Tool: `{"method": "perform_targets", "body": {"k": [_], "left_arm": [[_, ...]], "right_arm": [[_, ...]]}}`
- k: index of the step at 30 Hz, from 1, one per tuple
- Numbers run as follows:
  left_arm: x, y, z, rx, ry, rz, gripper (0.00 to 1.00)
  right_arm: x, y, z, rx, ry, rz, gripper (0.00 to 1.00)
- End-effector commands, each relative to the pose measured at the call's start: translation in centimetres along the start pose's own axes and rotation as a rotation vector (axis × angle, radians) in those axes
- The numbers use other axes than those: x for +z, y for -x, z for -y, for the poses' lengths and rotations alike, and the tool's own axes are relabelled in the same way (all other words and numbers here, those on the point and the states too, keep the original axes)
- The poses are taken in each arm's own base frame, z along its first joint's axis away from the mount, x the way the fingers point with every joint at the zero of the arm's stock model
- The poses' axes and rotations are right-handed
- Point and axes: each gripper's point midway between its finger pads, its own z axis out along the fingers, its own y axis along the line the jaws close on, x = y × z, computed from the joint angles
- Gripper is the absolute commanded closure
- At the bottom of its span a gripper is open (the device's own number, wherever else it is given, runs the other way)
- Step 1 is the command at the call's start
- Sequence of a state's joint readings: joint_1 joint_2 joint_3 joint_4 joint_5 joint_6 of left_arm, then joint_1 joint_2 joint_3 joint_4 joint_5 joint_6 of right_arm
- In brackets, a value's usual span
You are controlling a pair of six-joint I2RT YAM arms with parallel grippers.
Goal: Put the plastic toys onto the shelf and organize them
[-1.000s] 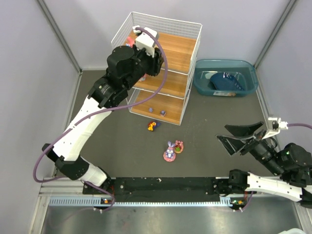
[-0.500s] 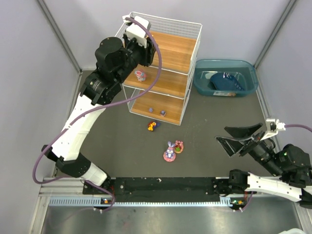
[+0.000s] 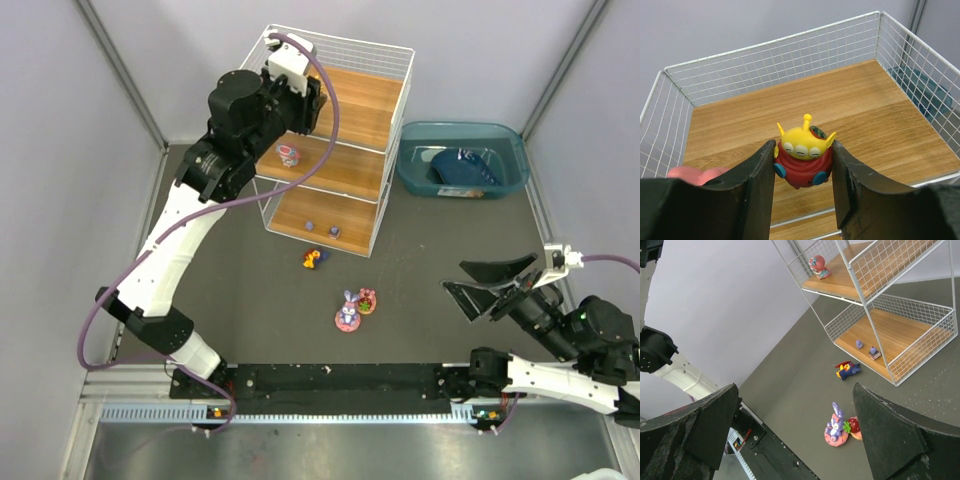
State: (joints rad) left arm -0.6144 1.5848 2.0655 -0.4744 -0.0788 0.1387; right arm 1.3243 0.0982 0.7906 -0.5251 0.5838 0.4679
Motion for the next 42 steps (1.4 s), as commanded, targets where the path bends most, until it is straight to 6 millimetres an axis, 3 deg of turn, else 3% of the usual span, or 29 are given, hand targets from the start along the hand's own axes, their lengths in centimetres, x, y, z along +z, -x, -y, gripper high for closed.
{"method": "perform_targets", "body": {"k": [1,13,42], "left_arm": [[-0.3,2.3,-0.8,-0.019,0.011,0.071,1.00],[0.1,1.4,-1.9,-0.063,0.045,0.055,1.00],[1.3,-0.4,-0.9,-0.093,0.014,0.012,1.00]], "right_arm": [[-0.2,0.0,0.6,0.008,-0.020,0.013,0.01],[0.0,-0.4,1.0,0.008,-0.040,0.009,0.01],[-0.1,-0.5,0.8,-0.002,-0.027,0.003,0.01]]}}
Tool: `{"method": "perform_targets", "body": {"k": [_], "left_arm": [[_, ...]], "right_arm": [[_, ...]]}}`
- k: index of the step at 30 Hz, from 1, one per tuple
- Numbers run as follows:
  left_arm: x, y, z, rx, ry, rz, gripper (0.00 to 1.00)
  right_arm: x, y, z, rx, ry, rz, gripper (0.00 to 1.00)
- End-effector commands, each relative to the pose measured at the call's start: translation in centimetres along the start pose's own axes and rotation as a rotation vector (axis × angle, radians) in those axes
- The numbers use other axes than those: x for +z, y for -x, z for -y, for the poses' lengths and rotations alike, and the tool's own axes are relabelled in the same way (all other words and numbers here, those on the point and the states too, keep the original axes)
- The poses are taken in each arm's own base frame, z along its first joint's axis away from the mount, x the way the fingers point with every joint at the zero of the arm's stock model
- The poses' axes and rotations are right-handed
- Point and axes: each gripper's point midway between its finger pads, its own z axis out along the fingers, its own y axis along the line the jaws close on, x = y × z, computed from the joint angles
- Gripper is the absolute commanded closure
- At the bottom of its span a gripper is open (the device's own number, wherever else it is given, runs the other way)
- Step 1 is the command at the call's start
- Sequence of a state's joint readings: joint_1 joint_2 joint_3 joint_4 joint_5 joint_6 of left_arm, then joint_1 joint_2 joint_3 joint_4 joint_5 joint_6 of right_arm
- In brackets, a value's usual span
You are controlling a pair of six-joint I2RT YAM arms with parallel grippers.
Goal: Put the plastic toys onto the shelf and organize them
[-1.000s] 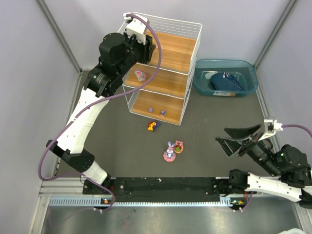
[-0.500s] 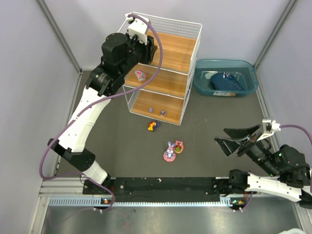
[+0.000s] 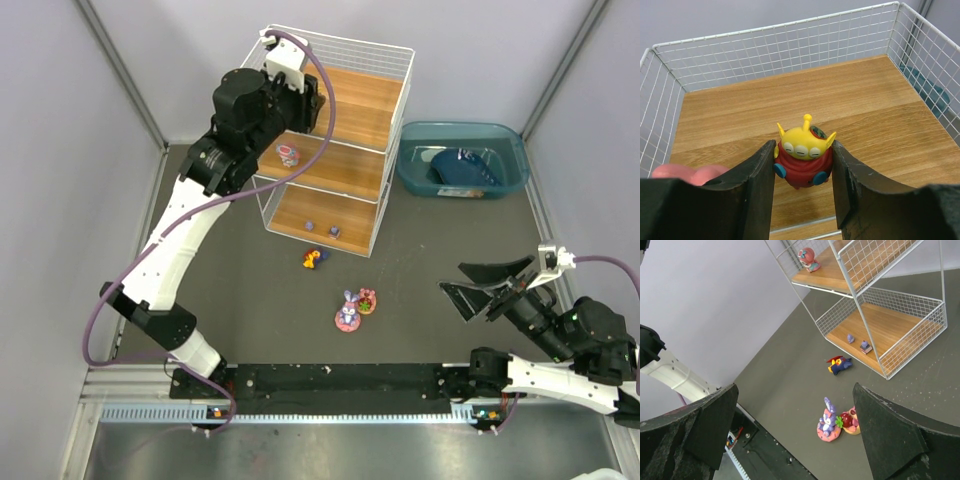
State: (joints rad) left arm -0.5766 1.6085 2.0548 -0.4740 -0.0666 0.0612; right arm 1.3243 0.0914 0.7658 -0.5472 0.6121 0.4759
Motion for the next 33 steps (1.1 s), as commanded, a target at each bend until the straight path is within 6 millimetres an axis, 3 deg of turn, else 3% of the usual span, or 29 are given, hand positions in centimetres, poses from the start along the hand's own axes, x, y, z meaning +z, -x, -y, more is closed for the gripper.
{"method": "perform_targets", "body": {"k": [1,33], "left_arm": [[0.2,1.1,0.1,-0.016,-0.011,0.045,1.00],[1.1,0.0,0.2,-0.030,-0.026,0.018,0.98]], "right_arm": [[-0.2,0.5,-0.1,0.013,0.011,0.019,0.01],[0.0,-0.2,-0.3,-0.003,0.019,-0.006,0.01]]}}
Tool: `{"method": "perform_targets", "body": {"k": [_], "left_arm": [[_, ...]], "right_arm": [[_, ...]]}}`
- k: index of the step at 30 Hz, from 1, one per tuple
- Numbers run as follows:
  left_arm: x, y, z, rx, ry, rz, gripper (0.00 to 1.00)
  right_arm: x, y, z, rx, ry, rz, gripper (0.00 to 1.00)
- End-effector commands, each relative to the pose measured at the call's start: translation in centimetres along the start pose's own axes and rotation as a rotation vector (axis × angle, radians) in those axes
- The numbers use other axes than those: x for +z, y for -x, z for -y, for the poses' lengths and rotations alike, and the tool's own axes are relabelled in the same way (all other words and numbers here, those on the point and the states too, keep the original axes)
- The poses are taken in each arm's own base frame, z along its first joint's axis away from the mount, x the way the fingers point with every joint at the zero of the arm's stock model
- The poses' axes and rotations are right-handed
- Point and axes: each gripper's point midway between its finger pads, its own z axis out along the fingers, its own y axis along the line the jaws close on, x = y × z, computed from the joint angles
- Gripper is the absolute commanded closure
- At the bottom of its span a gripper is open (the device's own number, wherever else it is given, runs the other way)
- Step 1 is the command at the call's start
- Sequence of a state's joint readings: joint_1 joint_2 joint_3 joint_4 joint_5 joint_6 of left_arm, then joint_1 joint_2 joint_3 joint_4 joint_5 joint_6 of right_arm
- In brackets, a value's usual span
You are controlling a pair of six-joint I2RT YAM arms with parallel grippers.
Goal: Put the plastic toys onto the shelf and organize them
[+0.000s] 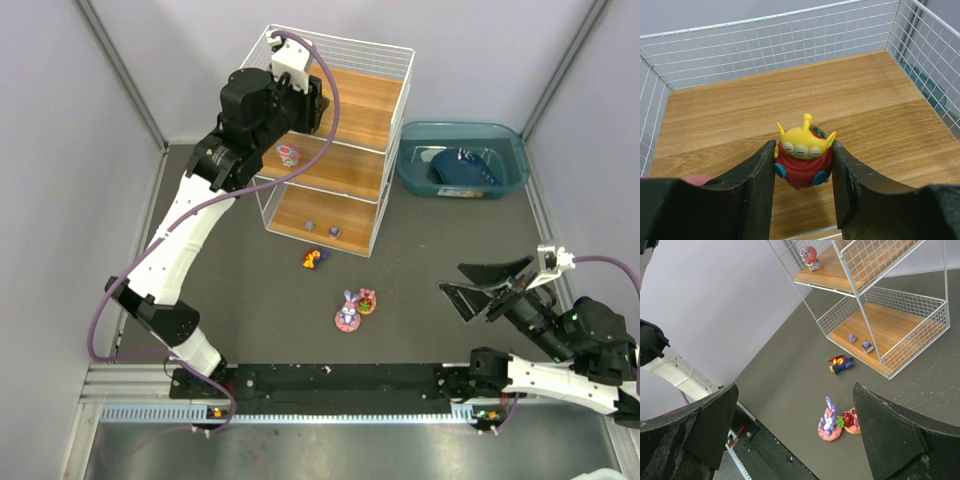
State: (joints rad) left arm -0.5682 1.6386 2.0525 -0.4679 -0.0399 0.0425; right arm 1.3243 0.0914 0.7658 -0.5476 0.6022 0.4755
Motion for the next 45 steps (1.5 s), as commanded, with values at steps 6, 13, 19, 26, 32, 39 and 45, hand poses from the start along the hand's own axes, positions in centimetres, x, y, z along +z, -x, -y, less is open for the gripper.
{"method": "perform_targets", "body": {"k": [6,13,19,26,32,39,45], "left_arm": [[-0.08,1.26,-0.10,-0.007,-0.014,0.044,0.76],[-0.30,1.42,-0.16,-0.003,-0.013,0.047,0.64],[-0.49,1.66,-0.24,0.000,-0.009,0.053,0.55],[-0.48,1.70,-0.19,0.000,-0.012,0.055,0.49],[-0.35,1.51,-0.16,0.002,-0.014,0.052,0.46],[-0.56,1.83,-0.20,0.006,-0.013,0.061,0.43],[-0.72,2.04,-0.22,0.008,-0.013,0.067,0.38]], "right_arm": [[0.07,-0.32,-0.13,-0.007,0.011,-0.007,0.01],[0.40,-0.78,-0.16,-0.017,0.002,-0.023,0.01],[0.62,-1.03,-0.24,-0.026,-0.002,-0.034,0.01],[0.50,-0.94,-0.70,-0.027,0.027,-0.036,0.01],[0.18,-0.63,-0.76,-0.021,0.042,-0.022,0.01],[0.17,-0.90,-0.92,-0.019,0.055,-0.029,0.01],[0.05,-0.81,-0.98,-0.018,0.065,-0.021,0.01]]}}
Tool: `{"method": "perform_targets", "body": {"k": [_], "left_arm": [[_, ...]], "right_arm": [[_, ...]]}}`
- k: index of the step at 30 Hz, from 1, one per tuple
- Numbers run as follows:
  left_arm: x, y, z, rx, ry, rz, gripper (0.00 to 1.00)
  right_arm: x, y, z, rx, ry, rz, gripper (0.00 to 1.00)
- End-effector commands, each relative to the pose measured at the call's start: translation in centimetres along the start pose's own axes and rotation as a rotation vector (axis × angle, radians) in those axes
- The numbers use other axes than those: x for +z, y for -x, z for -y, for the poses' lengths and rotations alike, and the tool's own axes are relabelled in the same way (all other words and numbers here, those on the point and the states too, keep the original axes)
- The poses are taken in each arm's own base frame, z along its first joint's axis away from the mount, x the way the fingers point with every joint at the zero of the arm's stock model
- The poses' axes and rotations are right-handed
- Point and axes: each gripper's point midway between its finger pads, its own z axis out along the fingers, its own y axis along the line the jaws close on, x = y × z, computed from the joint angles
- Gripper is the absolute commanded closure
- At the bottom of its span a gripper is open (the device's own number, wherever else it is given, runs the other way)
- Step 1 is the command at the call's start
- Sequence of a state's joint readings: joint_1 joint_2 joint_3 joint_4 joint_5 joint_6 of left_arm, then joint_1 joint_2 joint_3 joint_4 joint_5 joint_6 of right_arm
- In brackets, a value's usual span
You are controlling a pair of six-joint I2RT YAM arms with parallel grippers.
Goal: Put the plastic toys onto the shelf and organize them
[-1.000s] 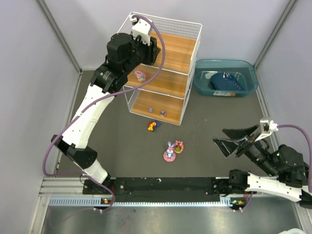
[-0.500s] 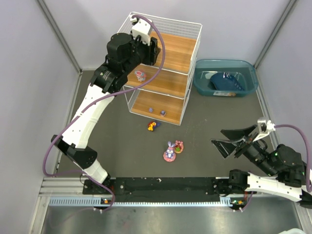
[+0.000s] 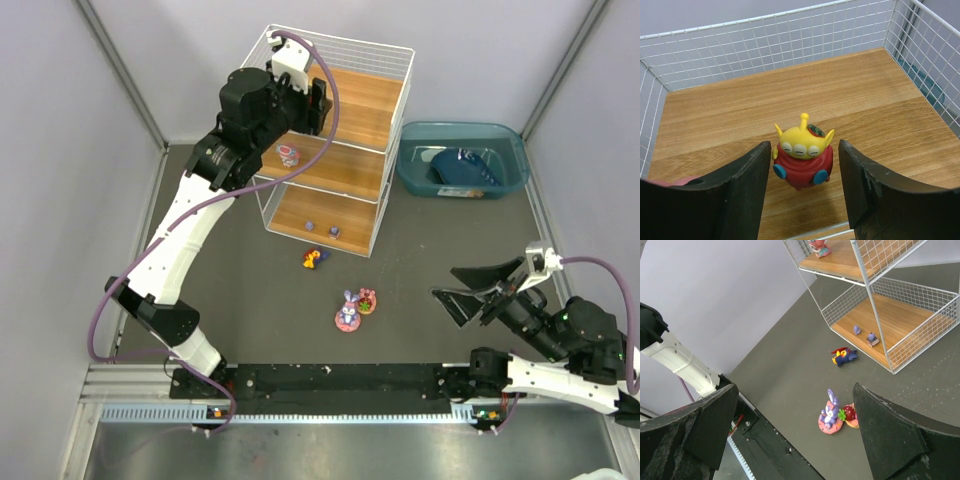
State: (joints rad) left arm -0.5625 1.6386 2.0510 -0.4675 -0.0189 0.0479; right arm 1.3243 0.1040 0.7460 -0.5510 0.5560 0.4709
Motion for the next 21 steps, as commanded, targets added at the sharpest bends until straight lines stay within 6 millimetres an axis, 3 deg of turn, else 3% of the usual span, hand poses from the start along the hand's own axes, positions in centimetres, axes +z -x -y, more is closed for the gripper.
{"method": "perform_targets", "body": {"k": [1,21], "left_arm": [[-0.73,2.02,-0.30,0.002,0.004,0.066,0.37],[-1.61,2.86,-0.78,0.012,0.027,0.094,0.26]], "right_arm": [[-0.28,0.63,-0.51,0.007,0.038,0.028,0.01],[-0.39,0.73,-0.77,0.013,0.056,0.034,0.01]]}}
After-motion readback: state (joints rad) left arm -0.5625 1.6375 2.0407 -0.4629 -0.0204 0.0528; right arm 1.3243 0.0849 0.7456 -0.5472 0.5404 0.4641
